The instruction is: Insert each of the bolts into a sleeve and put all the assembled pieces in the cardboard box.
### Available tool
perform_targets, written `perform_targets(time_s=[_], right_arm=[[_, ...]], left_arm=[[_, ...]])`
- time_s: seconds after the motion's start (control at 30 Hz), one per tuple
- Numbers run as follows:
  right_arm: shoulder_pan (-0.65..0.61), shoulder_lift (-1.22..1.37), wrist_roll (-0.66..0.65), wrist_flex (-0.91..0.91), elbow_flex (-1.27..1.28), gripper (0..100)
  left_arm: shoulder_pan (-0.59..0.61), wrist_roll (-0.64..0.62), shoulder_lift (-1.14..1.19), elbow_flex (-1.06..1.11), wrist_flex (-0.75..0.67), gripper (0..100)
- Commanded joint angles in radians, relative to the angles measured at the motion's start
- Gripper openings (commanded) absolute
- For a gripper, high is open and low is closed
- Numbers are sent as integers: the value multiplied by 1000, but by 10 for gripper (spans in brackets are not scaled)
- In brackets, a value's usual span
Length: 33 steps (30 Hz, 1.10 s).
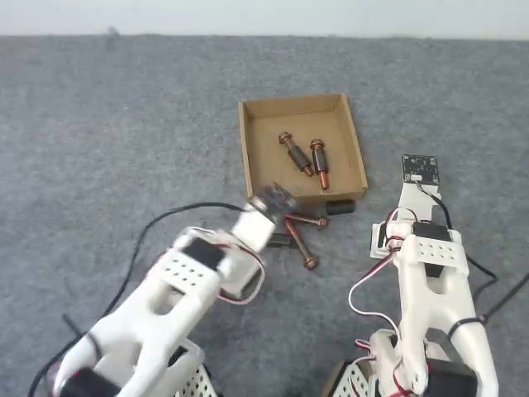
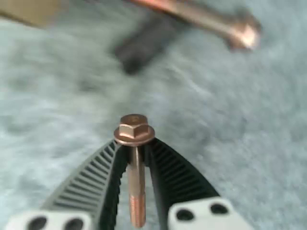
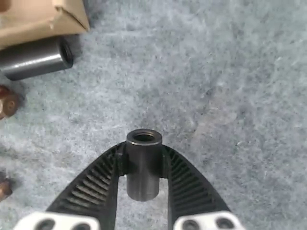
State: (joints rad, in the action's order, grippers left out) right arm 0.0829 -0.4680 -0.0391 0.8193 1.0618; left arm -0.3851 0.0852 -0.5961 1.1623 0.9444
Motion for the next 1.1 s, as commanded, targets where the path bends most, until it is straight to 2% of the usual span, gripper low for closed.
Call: perform_targets(time_s=[0.0, 0.37, 0.57, 0.73, 1.07], right_arm=[[15, -48, -12, -18, -6, 6], [5, -48, -12, -38, -11, 6], [-71, -58, -12, -200, -12, 6], [-148, -48, -12, -430, -8, 6], [-183, 1, -8, -840, -5, 6]], left_arm=[[86, -46, -150, -12, -2, 11], [325, -348, -207, 35, -226, 12], [420, -489, -207, 148, -466, 12], [434, -562, -207, 231, -632, 12], [434, -575, -207, 257, -660, 11]])
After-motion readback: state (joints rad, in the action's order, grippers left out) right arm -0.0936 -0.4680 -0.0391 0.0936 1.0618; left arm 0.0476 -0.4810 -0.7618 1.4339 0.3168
